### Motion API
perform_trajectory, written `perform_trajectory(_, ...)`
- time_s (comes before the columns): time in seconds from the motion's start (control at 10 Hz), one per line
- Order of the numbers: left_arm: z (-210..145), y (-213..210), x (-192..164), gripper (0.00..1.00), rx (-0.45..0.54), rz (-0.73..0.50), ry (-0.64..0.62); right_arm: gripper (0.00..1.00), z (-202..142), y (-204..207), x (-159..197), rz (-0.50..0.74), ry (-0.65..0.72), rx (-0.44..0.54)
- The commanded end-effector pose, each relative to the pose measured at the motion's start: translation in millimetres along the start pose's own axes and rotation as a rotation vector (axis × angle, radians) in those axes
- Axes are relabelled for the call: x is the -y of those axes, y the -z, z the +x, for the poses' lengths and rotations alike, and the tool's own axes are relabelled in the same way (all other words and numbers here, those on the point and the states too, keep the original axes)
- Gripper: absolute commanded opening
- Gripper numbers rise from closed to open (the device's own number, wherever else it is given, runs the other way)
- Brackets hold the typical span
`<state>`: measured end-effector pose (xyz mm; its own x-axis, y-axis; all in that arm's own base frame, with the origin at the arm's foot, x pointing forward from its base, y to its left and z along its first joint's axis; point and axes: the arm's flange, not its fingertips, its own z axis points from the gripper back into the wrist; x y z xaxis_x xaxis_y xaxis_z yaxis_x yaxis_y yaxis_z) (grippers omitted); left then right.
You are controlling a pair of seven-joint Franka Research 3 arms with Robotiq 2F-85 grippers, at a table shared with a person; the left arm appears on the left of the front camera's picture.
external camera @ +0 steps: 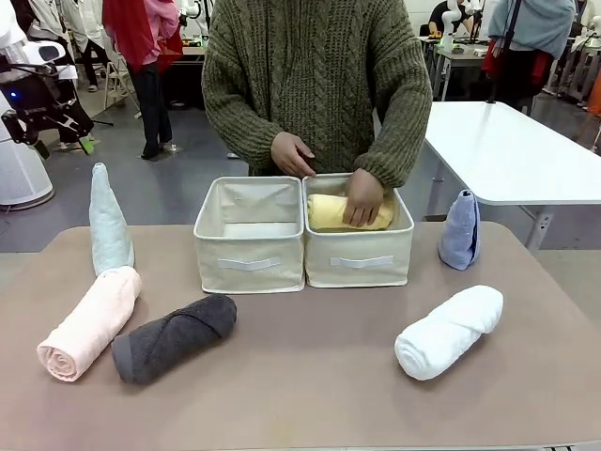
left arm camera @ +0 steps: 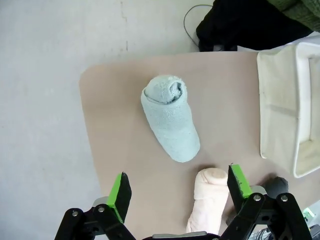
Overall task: Sort the towels based on their folding style.
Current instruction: Pick up one triangle-folded towel and place it in the left Fabric basket.
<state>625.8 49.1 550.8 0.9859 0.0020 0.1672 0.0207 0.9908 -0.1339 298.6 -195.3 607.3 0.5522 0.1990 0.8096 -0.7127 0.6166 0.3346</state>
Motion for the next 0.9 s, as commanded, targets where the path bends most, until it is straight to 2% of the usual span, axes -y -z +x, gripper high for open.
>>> perform_trajectory(0.0, 13, 25, 16, 1.0, 0.025, 0.13, -0.058, 1.0, -1, 1, 1, 0.007, -0.01, 0.011)
perform_trajectory(0.3, 30, 52, 36, 1.0, 0.092, 0.285, -0.137, 1.0, -1, 1, 1, 0.007, -0.01, 0.011)
perform_trajectory(0.5, 38, 64, 39, 1.0, 0.101, 0.294, -0.165, 1.0, -1, 1, 1, 0.007, -0.01, 0.011)
perform_trajectory(0.8, 48, 89, 39, 1.0, 0.05, 0.308, -0.19, 1.0, -1, 1, 1, 0.007, -0.01, 0.011)
